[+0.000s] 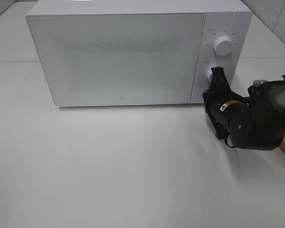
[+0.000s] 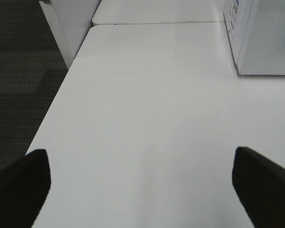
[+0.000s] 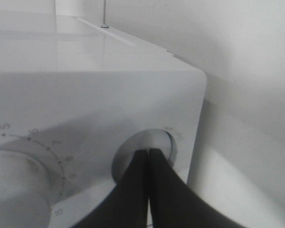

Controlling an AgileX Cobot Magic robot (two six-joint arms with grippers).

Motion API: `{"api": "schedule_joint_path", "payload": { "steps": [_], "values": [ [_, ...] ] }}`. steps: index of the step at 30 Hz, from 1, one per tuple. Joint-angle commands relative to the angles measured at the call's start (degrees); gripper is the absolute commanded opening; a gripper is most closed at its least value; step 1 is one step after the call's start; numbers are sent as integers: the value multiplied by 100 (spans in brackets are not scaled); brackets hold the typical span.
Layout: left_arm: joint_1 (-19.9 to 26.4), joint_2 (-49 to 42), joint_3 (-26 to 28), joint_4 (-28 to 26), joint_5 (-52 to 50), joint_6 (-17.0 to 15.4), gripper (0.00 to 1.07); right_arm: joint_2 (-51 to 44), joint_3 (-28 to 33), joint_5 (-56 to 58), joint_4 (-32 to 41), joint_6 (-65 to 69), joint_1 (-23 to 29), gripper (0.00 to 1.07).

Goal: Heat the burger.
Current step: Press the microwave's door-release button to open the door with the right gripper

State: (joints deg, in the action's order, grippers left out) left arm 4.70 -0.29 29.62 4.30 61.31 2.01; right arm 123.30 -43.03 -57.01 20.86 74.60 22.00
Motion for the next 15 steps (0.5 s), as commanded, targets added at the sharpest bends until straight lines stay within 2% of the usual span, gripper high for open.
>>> {"api": "schedule_joint_path", "payload": {
  "steps": [1,15],
  "values": [
    [-34,-34,-11,0,-40,-23,98,29,-126,-367,6,-92,-52,0],
    [-34,-34,-11,0,-40,-23,98,29,-355,-516,46,-120,-69,0]
  ]
}}
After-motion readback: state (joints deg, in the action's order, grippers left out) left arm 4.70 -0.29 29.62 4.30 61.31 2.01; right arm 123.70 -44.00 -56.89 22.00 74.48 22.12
